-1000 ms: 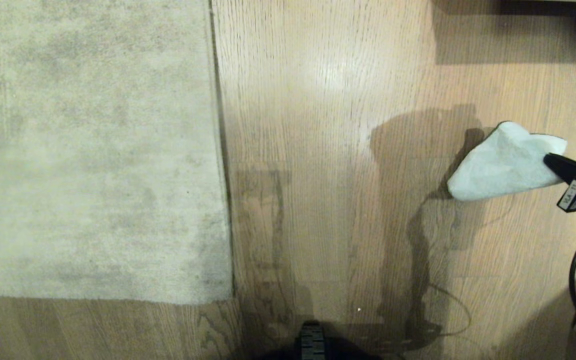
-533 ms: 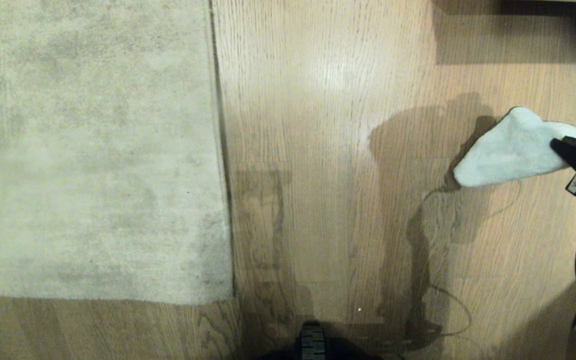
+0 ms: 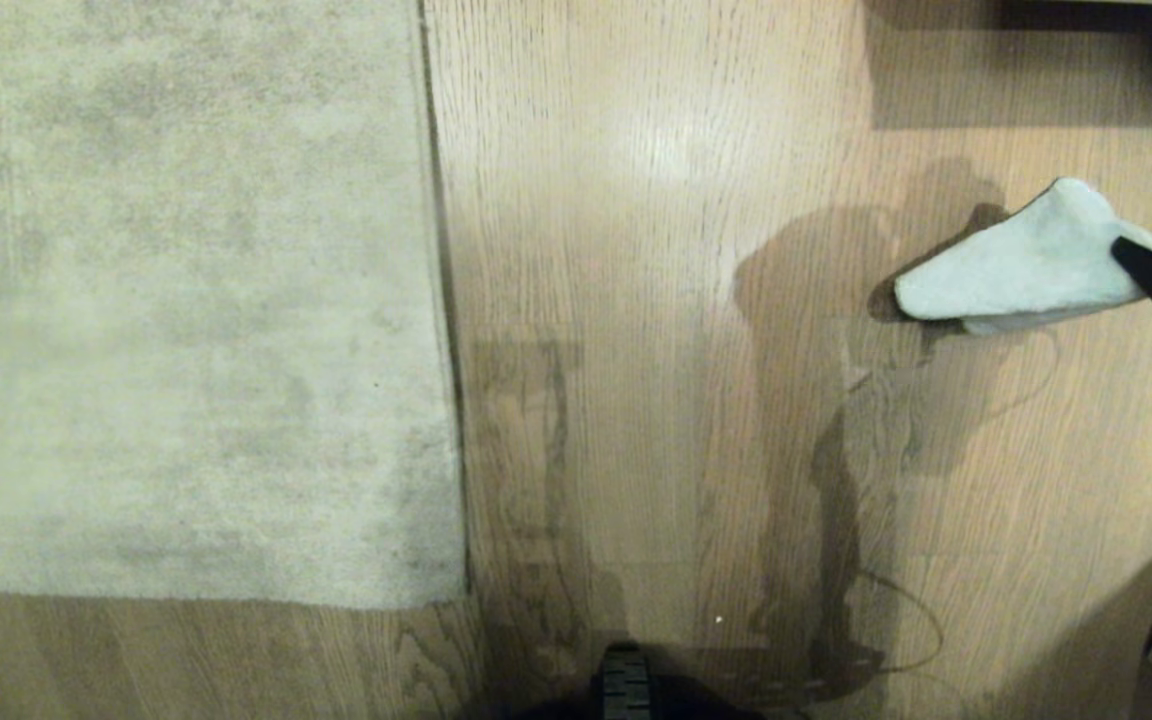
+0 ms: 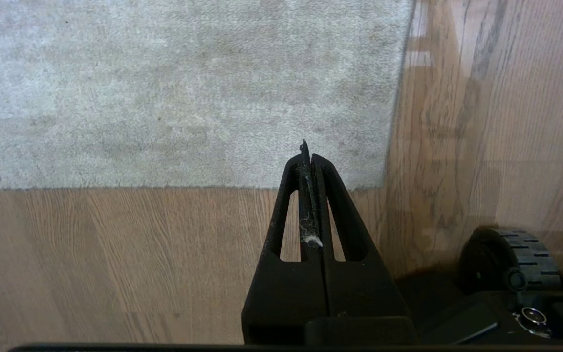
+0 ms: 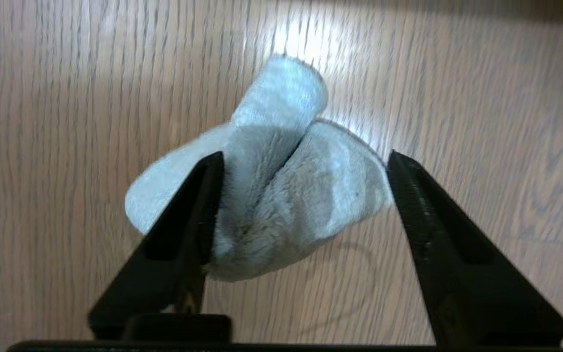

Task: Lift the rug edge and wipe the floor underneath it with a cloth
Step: Put down the rag

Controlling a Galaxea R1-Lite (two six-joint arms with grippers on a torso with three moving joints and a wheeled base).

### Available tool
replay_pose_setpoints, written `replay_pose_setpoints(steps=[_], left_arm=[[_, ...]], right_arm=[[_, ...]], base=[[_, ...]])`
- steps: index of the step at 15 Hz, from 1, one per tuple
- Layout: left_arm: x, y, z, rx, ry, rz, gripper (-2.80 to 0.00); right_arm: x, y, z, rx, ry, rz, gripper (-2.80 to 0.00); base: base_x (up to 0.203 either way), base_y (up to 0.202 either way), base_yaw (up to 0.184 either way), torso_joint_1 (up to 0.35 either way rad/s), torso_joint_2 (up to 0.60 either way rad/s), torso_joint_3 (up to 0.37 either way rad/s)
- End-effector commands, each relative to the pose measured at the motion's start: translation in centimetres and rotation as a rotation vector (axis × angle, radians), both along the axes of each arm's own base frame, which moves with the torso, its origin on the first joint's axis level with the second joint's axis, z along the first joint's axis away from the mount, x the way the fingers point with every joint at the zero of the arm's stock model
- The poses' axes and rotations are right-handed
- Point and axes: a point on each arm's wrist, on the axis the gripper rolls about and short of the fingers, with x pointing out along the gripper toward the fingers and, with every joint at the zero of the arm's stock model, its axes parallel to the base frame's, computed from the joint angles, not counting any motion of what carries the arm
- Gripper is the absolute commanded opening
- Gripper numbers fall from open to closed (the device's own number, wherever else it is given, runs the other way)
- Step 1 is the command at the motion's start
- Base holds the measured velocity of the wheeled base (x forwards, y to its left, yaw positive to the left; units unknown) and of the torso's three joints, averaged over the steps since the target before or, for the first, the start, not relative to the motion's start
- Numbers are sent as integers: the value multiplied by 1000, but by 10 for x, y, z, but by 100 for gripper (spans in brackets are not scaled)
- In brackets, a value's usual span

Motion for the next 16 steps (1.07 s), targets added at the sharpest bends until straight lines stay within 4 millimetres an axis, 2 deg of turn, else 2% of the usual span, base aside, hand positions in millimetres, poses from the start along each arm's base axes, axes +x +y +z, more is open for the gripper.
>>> replay_pose_setpoints(steps=[1, 4, 5, 6, 7, 8, 9, 10, 12, 13, 14, 16], left_arm=[[0, 0, 0, -1, 1, 0, -280], [0, 0, 0, -1, 1, 0, -280], [0, 0, 0, -1, 1, 0, -280], [0, 0, 0, -1, 1, -1, -280], [0, 0, 0, -1, 1, 0, -280], [0, 0, 0, -1, 1, 0, -280], [0, 0, 0, -1, 1, -1, -280], [0, 0, 0, -1, 1, 0, -280], [0, 0, 0, -1, 1, 0, -280], [0, 0, 0, -1, 1, 0, -280], [0, 0, 0, -1, 1, 0, -280], [0, 0, 0, -1, 1, 0, -280]], right_arm=[[-1, -1, 17, -23, -61, -3, 0], [-12, 3, 33, -139, -111, -9, 0], [-16, 4, 25, -145, -79, -7, 0], [-22, -1, 6, -120, -16, -31, 0], [-35, -10, -22, -76, 79, -87, 0], [-46, -16, -41, -47, 135, -130, 0], [-51, -15, -49, -41, 154, -126, 0], [-50, -9, -47, -53, 146, -80, 0], [-46, -2, -19, -86, 77, -24, 0], [-47, -9, -7, -75, 59, -58, 0], [-51, -22, -5, -51, 65, -128, 0], [-70, -52, 3, -67, 43, -269, 0]], base=[[0, 0, 0, 0, 0, 0], [0, 0, 0, 0, 0, 0], [0, 0, 0, 0, 0, 0], [0, 0, 0, 0, 0, 0], [0, 0, 0, 0, 0, 0], [0, 0, 0, 0, 0, 0], [0, 0, 0, 0, 0, 0], [0, 0, 0, 0, 0, 0], [0, 0, 0, 0, 0, 0], [0, 0, 0, 0, 0, 0], [0, 0, 0, 0, 0, 0], [0, 0, 0, 0, 0, 0]])
